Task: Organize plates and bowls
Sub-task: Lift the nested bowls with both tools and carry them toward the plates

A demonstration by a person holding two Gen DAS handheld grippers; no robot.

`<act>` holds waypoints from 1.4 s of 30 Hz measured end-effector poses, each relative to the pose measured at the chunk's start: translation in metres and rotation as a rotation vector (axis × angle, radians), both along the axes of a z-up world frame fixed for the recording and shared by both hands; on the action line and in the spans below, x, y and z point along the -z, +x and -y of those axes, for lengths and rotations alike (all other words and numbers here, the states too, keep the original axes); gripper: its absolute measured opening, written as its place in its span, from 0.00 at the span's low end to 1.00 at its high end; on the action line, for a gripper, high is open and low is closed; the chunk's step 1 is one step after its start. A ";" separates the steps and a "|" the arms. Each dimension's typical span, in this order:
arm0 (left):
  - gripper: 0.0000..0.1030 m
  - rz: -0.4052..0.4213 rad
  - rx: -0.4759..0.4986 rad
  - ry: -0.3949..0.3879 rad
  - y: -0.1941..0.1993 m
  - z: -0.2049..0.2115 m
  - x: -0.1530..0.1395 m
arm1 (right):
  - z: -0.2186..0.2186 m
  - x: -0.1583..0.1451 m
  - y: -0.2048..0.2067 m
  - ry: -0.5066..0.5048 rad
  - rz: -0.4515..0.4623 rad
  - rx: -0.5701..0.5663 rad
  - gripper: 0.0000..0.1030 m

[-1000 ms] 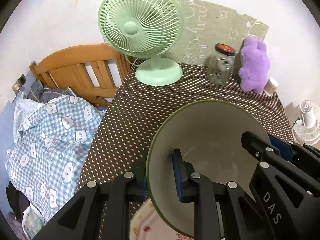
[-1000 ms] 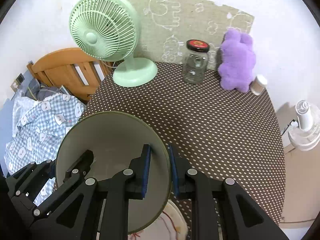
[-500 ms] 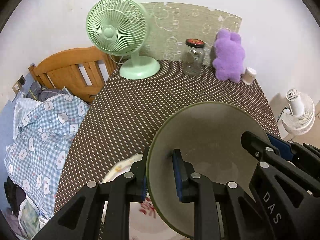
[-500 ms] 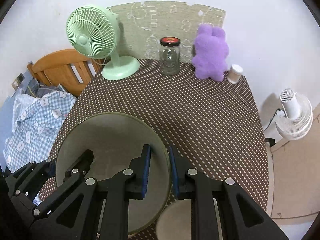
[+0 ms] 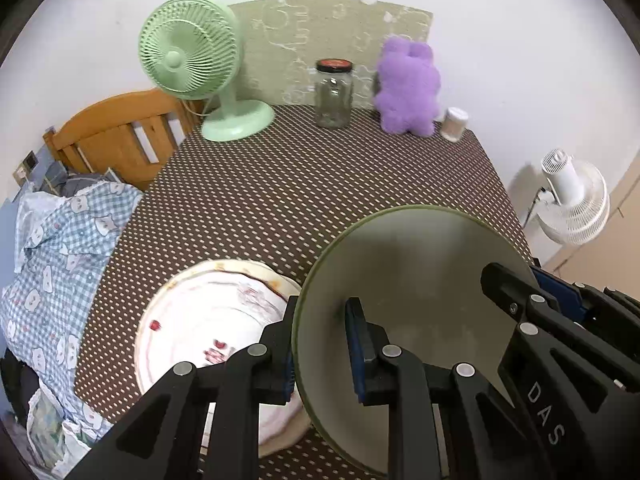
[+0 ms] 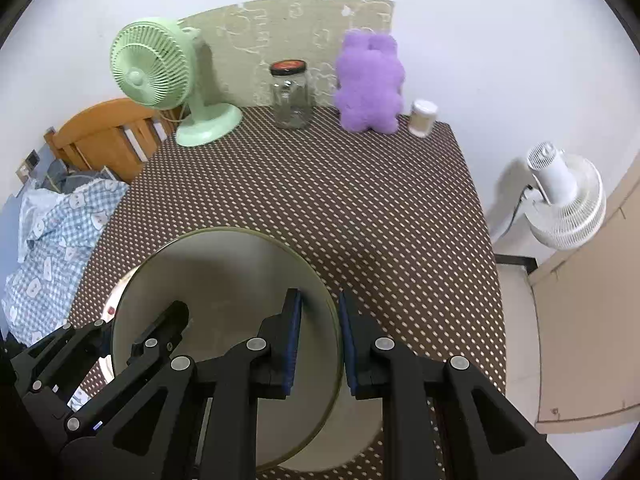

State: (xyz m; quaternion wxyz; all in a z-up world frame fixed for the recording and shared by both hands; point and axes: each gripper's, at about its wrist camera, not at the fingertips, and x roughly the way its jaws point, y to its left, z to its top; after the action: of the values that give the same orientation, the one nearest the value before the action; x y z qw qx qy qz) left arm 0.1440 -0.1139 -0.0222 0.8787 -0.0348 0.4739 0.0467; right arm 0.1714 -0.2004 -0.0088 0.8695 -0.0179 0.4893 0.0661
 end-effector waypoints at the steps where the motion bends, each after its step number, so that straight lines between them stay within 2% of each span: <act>1: 0.18 -0.004 0.004 -0.004 -0.001 0.005 0.003 | 0.004 0.002 -0.002 -0.001 -0.004 0.008 0.22; 15: 0.18 -0.085 0.043 -0.024 -0.007 0.039 0.036 | 0.035 0.038 -0.013 -0.023 -0.083 0.050 0.22; 20: 0.19 -0.112 0.037 -0.025 -0.006 0.040 0.048 | 0.035 0.048 -0.014 -0.019 -0.108 0.051 0.22; 27: 0.20 -0.101 0.045 0.011 -0.005 0.040 0.051 | 0.035 0.055 -0.013 0.007 -0.126 0.062 0.22; 37: 0.20 -0.165 0.042 -0.022 0.000 0.033 0.065 | 0.032 0.069 -0.009 0.005 -0.152 0.067 0.22; 42: 0.20 -0.157 0.055 -0.022 0.000 0.035 0.067 | 0.033 0.071 -0.010 0.013 -0.149 0.083 0.22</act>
State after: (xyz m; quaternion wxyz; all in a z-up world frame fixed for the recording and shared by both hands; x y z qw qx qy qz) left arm 0.1437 -0.1487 -0.0889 0.8393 -0.0277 0.5427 0.0200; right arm 0.1619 -0.2339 -0.0794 0.8326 0.0132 0.5527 0.0345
